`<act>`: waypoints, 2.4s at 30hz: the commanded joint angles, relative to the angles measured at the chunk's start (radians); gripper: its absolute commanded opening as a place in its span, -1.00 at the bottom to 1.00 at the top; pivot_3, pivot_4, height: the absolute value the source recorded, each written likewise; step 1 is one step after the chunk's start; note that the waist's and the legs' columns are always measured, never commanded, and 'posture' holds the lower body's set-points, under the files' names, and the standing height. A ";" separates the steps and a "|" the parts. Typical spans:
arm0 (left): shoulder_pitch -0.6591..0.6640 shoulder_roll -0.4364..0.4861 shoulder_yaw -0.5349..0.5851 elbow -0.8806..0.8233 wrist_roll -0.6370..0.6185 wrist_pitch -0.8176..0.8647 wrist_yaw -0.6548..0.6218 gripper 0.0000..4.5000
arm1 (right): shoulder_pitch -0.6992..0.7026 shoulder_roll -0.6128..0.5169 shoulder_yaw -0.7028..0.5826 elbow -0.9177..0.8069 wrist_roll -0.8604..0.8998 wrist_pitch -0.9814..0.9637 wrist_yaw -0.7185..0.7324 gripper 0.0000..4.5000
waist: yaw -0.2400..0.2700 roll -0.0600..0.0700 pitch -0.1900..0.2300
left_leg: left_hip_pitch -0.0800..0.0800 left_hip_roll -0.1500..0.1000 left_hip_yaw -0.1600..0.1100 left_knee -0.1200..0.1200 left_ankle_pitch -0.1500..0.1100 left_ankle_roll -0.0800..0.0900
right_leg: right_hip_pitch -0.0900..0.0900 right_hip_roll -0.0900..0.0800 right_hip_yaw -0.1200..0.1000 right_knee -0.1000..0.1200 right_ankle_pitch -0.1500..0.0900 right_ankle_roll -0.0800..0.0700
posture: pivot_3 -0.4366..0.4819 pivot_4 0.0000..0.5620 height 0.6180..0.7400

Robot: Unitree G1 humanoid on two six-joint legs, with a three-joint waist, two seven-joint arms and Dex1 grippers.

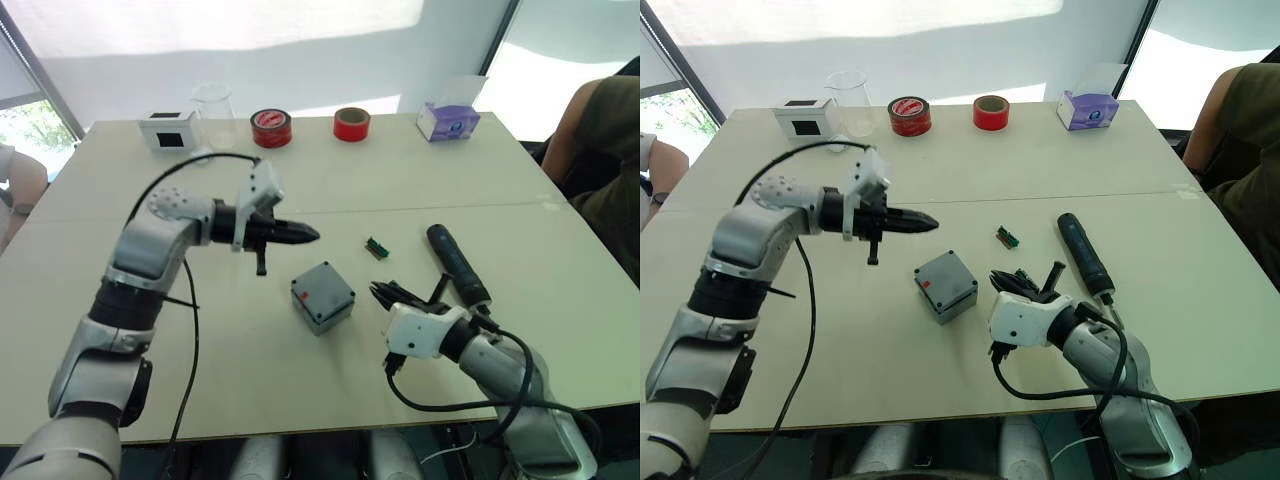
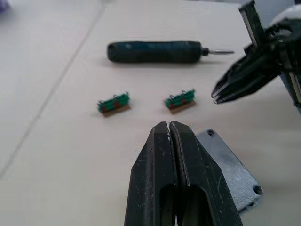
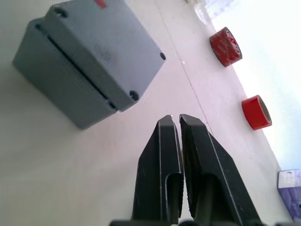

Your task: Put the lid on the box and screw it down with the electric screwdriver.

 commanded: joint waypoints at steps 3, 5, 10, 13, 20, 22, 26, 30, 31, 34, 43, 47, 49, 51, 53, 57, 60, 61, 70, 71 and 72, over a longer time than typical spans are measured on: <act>0.032 0.010 -0.037 0.064 0.069 -0.082 0.008 -1.00 | -0.104 0.017 0.012 0.047 0.030 0.034 -0.016 -0.93 | 0.000 0.000 0.000 | 0.000 0.000 0.000 -0.001 0.000 0.000 | -0.001 0.000 0.000 0.000 0.000 0.000 | -0.05 -0.47 1.00; 0.055 -0.003 -0.059 0.061 0.084 -0.099 0.003 -1.00 | -0.150 0.028 0.045 0.099 0.033 0.056 -0.005 -0.93 | -0.001 0.000 0.001 | -0.001 0.000 0.000 -0.001 0.000 0.000 | -0.001 0.000 0.000 0.000 0.000 0.000 | -0.05 -0.47 1.00; 0.096 -0.013 -0.088 0.039 0.104 -0.126 -0.007 -1.00 | -0.179 0.032 0.102 0.144 0.050 0.065 0.007 -0.93 | 0.003 0.000 0.001 | -0.003 0.000 0.000 -0.001 0.000 0.000 | -0.003 0.000 0.000 0.000 0.000 0.000 | -0.05 -0.47 1.00; 0.114 -0.011 -0.094 0.031 0.111 -0.137 -0.004 -1.00 | -0.181 0.031 0.118 0.147 0.065 0.075 0.011 -0.93 | 0.001 0.000 0.001 | -0.006 0.000 0.000 0.000 0.000 -0.001 | -0.007 0.000 0.000 0.001 0.000 0.000 | -0.05 -0.47 1.00; 0.147 -0.008 -0.092 -0.018 0.098 -0.114 -0.018 -1.00 | -0.165 0.020 0.134 0.131 0.087 0.091 0.024 -0.93 | 0.000 0.000 0.001 | -0.010 0.000 0.000 0.000 0.001 -0.001 | -0.011 0.000 0.000 0.001 0.000 0.000 | -0.05 -0.47 1.00; 0.155 -0.008 -0.092 -0.033 0.098 -0.110 -0.018 -1.00 | -0.158 0.018 0.134 0.122 0.095 0.097 0.027 -0.93 | 0.001 0.000 0.001 | -0.010 0.000 0.000 0.000 0.001 -0.001 | -0.011 0.000 0.000 0.001 0.000 0.000 | -0.05 -0.47 1.00; 0.159 -0.006 -0.093 -0.037 0.104 -0.106 -0.022 -1.00 | -0.156 0.016 0.134 0.116 0.092 0.104 0.021 -0.93 | 0.000 0.000 0.001 | -0.010 0.000 0.000 0.000 0.001 -0.001 | -0.011 0.000 0.000 0.001 0.000 0.000 | -0.05 -0.47 1.00; 0.154 -0.006 -0.092 -0.022 0.112 -0.110 -0.022 -1.00 | -0.165 0.014 0.120 0.128 0.080 0.107 -0.003 -0.93 | 0.000 0.000 0.001 | -0.010 0.000 0.000 0.000 0.001 -0.001 | -0.011 0.000 0.000 0.001 0.000 0.000 | -0.05 -0.47 1.00; 0.151 -0.007 -0.090 -0.013 0.116 -0.115 -0.019 -1.00 | -0.168 0.013 0.115 0.131 0.078 0.106 -0.009 -0.93 | 0.000 0.000 0.001 | -0.010 0.000 0.000 0.000 0.001 -0.001 | -0.011 0.000 0.000 0.001 0.000 0.000 | -0.05 -0.47 1.00; 0.141 -0.011 -0.085 0.012 0.126 -0.122 -0.007 -1.00 | -0.175 0.007 0.100 0.134 0.073 0.107 -0.027 -0.93 | 0.000 0.000 0.001 | -0.010 0.000 0.000 0.000 0.001 -0.001 | -0.011 0.000 0.000 0.001 0.000 0.000 | -0.05 -0.47 1.00; 0.115 -0.012 -0.069 0.069 0.130 -0.158 -0.002 -1.00 | -0.055 -0.032 -0.056 -0.133 0.313 0.335 0.112 -0.93 | 0.003 0.001 0.001 | -0.012 0.000 0.000 0.000 0.001 -0.001 | -0.012 0.000 0.000 0.001 0.000 0.000 | -0.05 -0.47 1.00; 0.109 -0.014 -0.071 0.074 0.125 -0.160 -0.014 -1.00 | 0.004 -0.049 -0.057 -0.265 0.468 0.516 0.186 -0.93 | 0.001 0.001 0.001 | -0.012 0.000 -0.001 0.000 0.001 -0.001 | -0.012 0.000 0.000 0.001 0.000 0.000 | -0.05 -0.47 1.00; 0.105 -0.018 -0.073 0.075 0.122 -0.159 -0.018 -1.00 | 0.000 -0.062 -0.049 -0.281 0.510 0.562 0.192 -0.93 | 0.001 0.001 0.001 | -0.012 0.000 -0.001 0.000 0.001 -0.001 | -0.012 0.000 0.000 0.001 0.000 0.000 | -0.05 -0.47 1.00; 0.100 -0.023 -0.075 0.076 0.122 -0.157 -0.019 -1.00 | -0.010 -0.070 -0.033 -0.288 0.548 0.603 0.191 -0.93 | 0.001 0.001 0.001 | -0.012 0.000 -0.001 0.001 0.001 -0.001 | -0.012 0.000 0.000 0.001 0.000 0.000 | -0.05 -0.47 1.00; 0.098 -0.025 -0.075 0.077 0.123 -0.157 -0.021 -1.00 | -0.019 -0.079 -0.023 -0.293 0.574 0.628 0.184 -0.93 | 0.002 0.001 0.001 | -0.012 0.000 -0.001 0.000 0.001 -0.001 | -0.012 0.000 0.000 0.001 0.000 0.000 | -0.05 -0.47 1.00; 0.097 -0.024 -0.083 0.056 0.116 -0.140 -0.042 -1.00 | -0.077 -0.072 0.065 -0.227 0.566 0.624 0.143 -0.93 | 0.001 0.001 0.001 | -0.012 0.000 -0.001 0.001 0.001 -0.001 | -0.012 0.000 0.000 0.001 0.000 0.000 | -0.05 -0.47 1.00; 0.099 -0.022 -0.080 0.045 0.115 -0.130 -0.044 -1.00 | -0.092 -0.088 0.080 -0.195 0.565 0.604 0.125 -0.93 | 0.003 0.001 0.001 | -0.012 0.000 -0.001 0.001 0.001 -0.001 | -0.012 0.000 -0.001 0.001 0.000 0.000 | -0.05 -0.47 1.00; 0.100 -0.022 -0.079 0.042 0.115 -0.127 -0.045 -1.00 | -0.094 -0.093 0.086 -0.189 0.567 0.597 0.122 -0.93 | 0.003 0.001 0.001 | -0.013 0.000 -0.001 0.001 0.001 -0.001 | -0.012 0.000 -0.001 0.001 0.000 0.000 | -0.05 -0.47 1.00; 0.116 -0.013 -0.085 -0.008 0.100 -0.088 -0.061 -1.00 | -0.129 -0.101 0.138 -0.136 0.561 0.561 0.082 -0.93 | 0.001 0.001 0.001 | -0.013 0.000 -0.001 0.001 0.001 -0.001 | -0.013 -0.001 -0.001 0.001 0.000 0.000 | -0.05 -0.47 1.00; 0.120 -0.011 -0.088 -0.015 0.099 -0.083 -0.063 -1.00 | -0.133 -0.101 0.141 -0.129 0.560 0.556 0.077 -0.93 | 0.001 0.001 0.001 | -0.013 0.000 -0.001 0.001 0.001 -0.001 | -0.013 -0.001 -0.001 0.001 0.000 0.000 | -0.05 -0.47 1.00; 0.123 -0.010 -0.090 -0.019 0.101 -0.082 -0.062 -1.00 | -0.140 -0.101 0.145 -0.119 0.550 0.542 0.069 -0.93 | 0.001 0.001 0.001 | -0.013 0.000 -0.001 0.001 0.001 -0.001 | -0.013 -0.001 -0.001 0.001 0.000 0.000 | -0.05 -0.47 1.00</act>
